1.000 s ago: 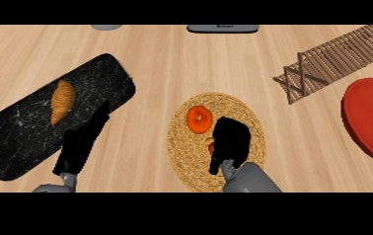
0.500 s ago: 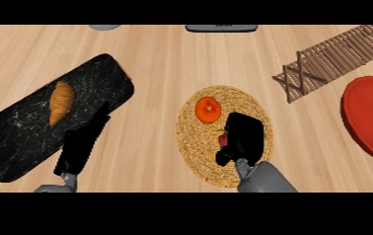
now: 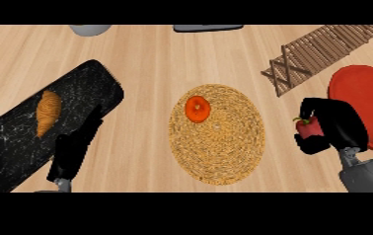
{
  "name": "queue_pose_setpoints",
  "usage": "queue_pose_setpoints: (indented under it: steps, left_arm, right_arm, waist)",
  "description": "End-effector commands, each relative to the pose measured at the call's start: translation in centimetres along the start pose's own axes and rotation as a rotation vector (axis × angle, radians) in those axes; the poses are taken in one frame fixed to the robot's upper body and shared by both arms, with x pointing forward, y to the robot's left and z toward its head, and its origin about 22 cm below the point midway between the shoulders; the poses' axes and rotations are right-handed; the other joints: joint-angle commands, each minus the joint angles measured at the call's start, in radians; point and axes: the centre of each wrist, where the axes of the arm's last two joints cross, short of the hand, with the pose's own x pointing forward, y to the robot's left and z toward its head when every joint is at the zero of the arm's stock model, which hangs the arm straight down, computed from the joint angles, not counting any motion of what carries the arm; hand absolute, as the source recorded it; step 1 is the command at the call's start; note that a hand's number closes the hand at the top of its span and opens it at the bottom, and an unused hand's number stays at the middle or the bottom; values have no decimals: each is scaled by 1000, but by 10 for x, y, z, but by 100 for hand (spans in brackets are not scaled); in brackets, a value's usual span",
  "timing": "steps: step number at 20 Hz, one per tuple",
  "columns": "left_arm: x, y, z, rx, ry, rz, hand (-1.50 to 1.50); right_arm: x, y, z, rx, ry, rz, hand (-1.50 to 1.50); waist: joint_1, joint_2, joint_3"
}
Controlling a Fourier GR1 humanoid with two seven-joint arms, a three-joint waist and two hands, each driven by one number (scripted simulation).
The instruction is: Pick the bell pepper from the placemat and place it in the tiered shelf
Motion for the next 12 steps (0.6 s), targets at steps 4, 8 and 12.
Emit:
queue_pose_setpoints:
  steps: [4, 8, 12]
  left_arm:
    - [-4, 0, 5, 25, 3, 6, 0]
    - [-4, 9, 5, 7, -5, 15, 0]
    - [10, 2, -5, -34, -26, -4, 0]
  right_arm:
    - [-111, -105, -1, -237, -137, -83, 150]
    - [-151, -158, 1, -375, -193, -337, 150]
    - [-210, -209, 19, -428, -232, -459, 150]
  waist:
    - [-16, -4, 2]
    - [0, -2, 0]
    - [55, 9, -3]
